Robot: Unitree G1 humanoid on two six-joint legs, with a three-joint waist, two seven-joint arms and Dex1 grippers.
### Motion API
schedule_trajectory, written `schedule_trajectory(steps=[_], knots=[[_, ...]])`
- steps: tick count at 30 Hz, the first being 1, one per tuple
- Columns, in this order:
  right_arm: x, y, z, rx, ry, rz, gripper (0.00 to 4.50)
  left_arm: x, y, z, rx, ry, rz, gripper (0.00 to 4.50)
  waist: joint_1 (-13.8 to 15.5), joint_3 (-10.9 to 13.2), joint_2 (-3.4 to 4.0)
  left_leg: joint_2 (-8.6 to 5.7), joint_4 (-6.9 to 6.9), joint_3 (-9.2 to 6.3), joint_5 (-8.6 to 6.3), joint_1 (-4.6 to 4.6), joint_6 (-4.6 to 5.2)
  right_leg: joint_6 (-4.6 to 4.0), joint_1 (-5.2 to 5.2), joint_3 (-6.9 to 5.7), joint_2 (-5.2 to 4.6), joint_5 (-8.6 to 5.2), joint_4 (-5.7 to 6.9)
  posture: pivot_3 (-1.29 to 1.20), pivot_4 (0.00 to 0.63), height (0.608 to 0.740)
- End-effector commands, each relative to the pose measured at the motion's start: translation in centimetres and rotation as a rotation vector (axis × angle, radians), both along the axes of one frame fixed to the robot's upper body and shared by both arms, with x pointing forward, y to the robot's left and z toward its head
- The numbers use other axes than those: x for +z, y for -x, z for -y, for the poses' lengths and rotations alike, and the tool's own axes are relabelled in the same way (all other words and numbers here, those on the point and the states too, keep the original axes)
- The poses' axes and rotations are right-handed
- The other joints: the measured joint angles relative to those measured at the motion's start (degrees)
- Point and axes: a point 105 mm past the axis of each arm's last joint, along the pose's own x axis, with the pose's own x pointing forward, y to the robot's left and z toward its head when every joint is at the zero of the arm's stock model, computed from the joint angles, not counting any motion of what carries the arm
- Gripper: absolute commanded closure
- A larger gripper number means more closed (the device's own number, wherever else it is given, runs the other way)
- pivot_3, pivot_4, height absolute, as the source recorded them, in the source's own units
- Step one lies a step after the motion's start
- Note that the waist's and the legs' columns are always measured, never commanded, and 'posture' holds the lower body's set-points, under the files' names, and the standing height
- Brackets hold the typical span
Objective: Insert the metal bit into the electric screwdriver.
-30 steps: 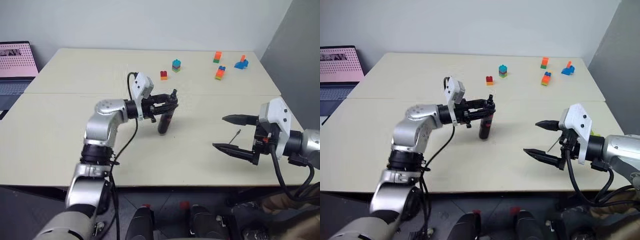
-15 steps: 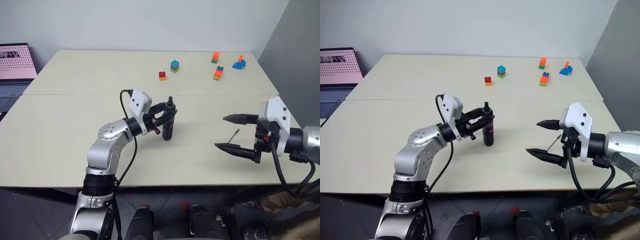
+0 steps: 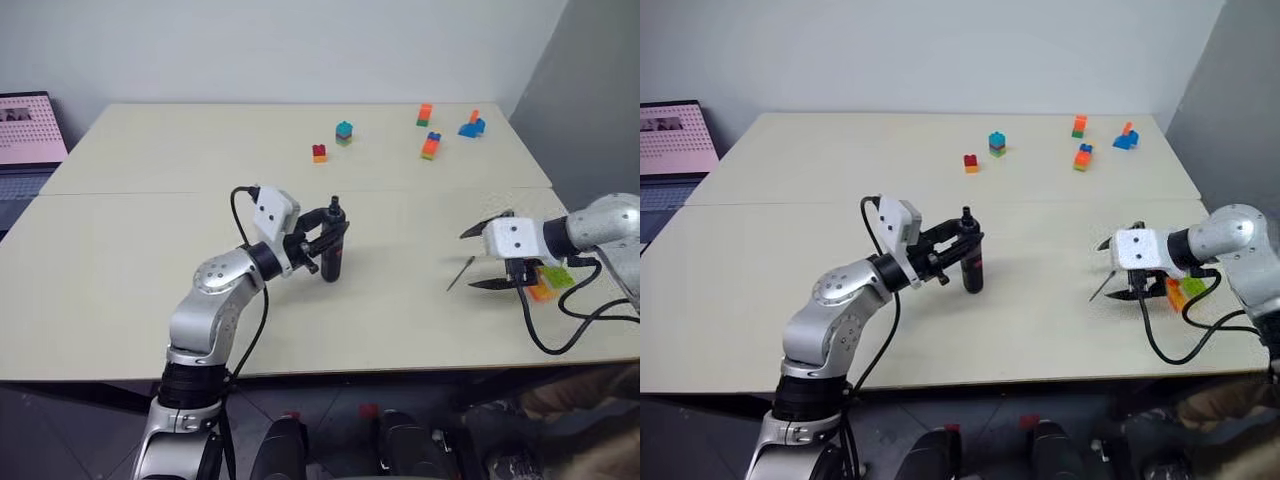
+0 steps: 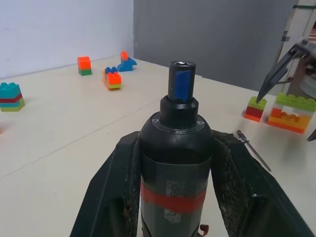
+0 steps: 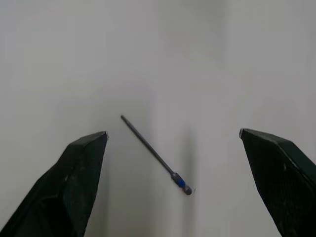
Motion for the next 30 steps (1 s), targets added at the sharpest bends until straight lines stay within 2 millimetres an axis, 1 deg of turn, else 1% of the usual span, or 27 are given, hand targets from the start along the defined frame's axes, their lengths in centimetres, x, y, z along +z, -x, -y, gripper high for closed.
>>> schedule_trajectory(steps=[1,4,9,12,14,15,17,20,24,27,28,30], knots=[[-0.6,-1.7,1.8,0.086,0.246,-0.006,0.00,0.3,0.6,0.3,-0.007,0.004,0.019,2.85,-0.08,0.01,0.01,0.00,-0.04,-0.01,0.00,0.00,0.00,0.00,-0.01,-0.01,0.00,0.00,0.00,0.00,0.150,0.740],[-0.9,-2.4,2.3,0.129,0.352,-0.033,0.00,0.2,0.7,0.3,-0.004,0.004,0.020,2.85,-0.11,0.01,0.01,0.00,-0.09,-0.01,0.00,0.00,-0.01,-0.05,-0.02,0.01,0.00,0.01,0.00,0.00,0.150,0.740],[-1.3,-3.3,1.0,0.157,0.356,-0.053,0.00,0.2,0.7,0.4,0.001,0.005,0.023,2.85,-0.04,0.01,0.01,0.00,-0.10,-0.02,0.00,0.00,-0.01,-0.19,0.00,0.01,-0.01,0.07,0.01,0.00,0.150,0.740],[-1.9,-3.7,0.3,0.162,0.347,-0.053,0.52,0.2,0.7,0.4,0.003,0.004,0.024,2.85,-0.05,0.00,0.01,-0.01,-0.08,-0.04,0.01,0.02,-0.02,-0.21,0.00,0.00,-0.01,0.09,0.06,0.00,0.150,0.740],[-2.3,-3.8,0.0,0.164,0.344,-0.052,1.09,0.2,0.7,0.4,0.003,0.005,0.025,2.85,-0.05,0.00,0.02,-0.01,-0.08,-0.05,0.03,0.02,-0.05,-0.20,0.00,0.00,-0.01,0.09,0.08,0.00,0.150,0.740],[-2.6,-3.8,-0.2,0.175,0.351,-0.054,1.26,0.3,0.7,0.4,0.004,0.005,0.025,2.85,-0.05,0.00,0.02,-0.01,-0.08,-0.05,0.03,0.02,-0.05,-0.20,0.00,0.01,-0.01,0.09,0.08,0.00,0.150,0.740],[-3.1,-3.7,-0.5,0.192,0.362,-0.063,1.77,0.3,0.7,0.4,0.004,0.005,0.026,2.85,-0.05,0.00,0.02,-0.01,-0.08,-0.06,0.04,0.03,-0.06,-0.21,0.02,0.01,-0.01,0.10,0.07,0.00,0.150,0.740],[-3.1,-3.8,-1.0,0.212,0.366,-0.060,2.57,0.3,0.6,0.4,0.004,0.005,0.027,2.85,-0.23,0.00,0.02,-0.01,-0.07,-0.06,0.04,0.10,-0.06,-0.18,0.08,0.01,-0.01,0.09,0.08,0.00,0.150,0.740],[-3.2,-4.0,-1.6,0.243,0.388,-0.040,3.54,0.3,0.5,0.5,0.003,0.005,0.029,2.85,-0.55,0.00,0.02,-0.01,-0.07,-0.06,0.06,0.20,-0.09,-0.14,0.12,0.01,0.00,0.08,0.11,0.00,0.150,0.740],[-3.5,-4.2,-1.9,0.251,0.391,-0.024,4.29,0.3,0.4,0.5,0.005,0.005,0.030,2.85,-0.66,0.00,0.02,0.00,-0.09,-0.06,0.07,0.52,-0.10,-0.22,0.43,0.01,0.01,0.04,0.11,0.00,0.150,0.740],[-3.6,-4.2,-2.0,0.252,0.388,-0.018,4.50,0.3,0.4,0.5,0.006,0.004,0.030,2.85,-0.68,0.00,0.02,0.00,-0.10,-0.05,0.07,0.68,-0.10,-0.32,0.58,0.02,0.01,-0.03,0.09,0.00,0.150,0.740],[-3.7,-4.2,-2.1,0.256,0.383,-0.012,4.50,0.2,0.4,0.4,0.009,0.002,0.030,2.85,-0.70,0.00,0.02,0.00,-0.14,-0.04,0.06,0.93,-0.10,-0.47,0.85,0.03,0.01,-0.12,0.06,0.00,0.150,0.740]])
